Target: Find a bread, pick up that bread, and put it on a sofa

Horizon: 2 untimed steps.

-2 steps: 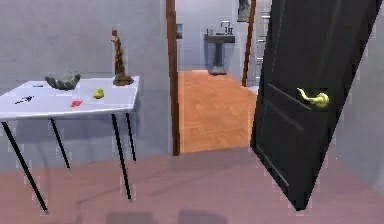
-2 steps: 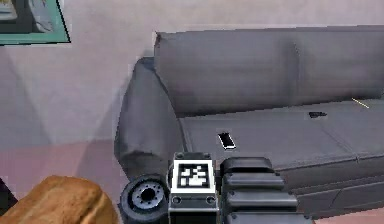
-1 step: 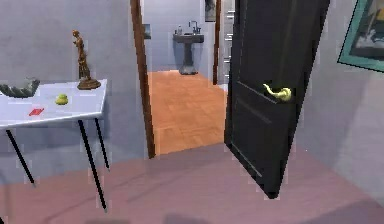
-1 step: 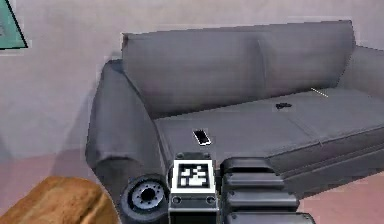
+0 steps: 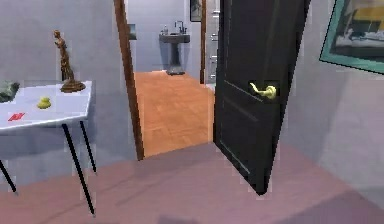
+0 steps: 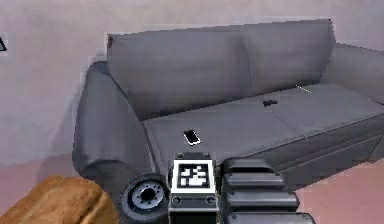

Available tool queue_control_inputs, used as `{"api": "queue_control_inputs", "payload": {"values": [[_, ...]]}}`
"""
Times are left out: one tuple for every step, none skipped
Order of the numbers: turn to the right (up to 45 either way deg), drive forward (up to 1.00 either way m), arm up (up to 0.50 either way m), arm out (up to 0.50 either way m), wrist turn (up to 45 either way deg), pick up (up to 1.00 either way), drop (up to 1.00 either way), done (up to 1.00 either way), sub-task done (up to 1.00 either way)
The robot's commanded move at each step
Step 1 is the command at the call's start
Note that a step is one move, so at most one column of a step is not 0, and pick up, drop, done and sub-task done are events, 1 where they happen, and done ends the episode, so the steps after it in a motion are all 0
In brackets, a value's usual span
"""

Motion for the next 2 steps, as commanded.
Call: {"api": "queue_control_inputs", "payload": {"values": [[0.0, 1.0, 0.0, 0.0, 0.0, 0.0, 0.0, 0.0, 0.0], [0.0, 0.65, 0.0, 0.0, 0.0, 0.0, 0.0, 0.0, 0.0]]}}
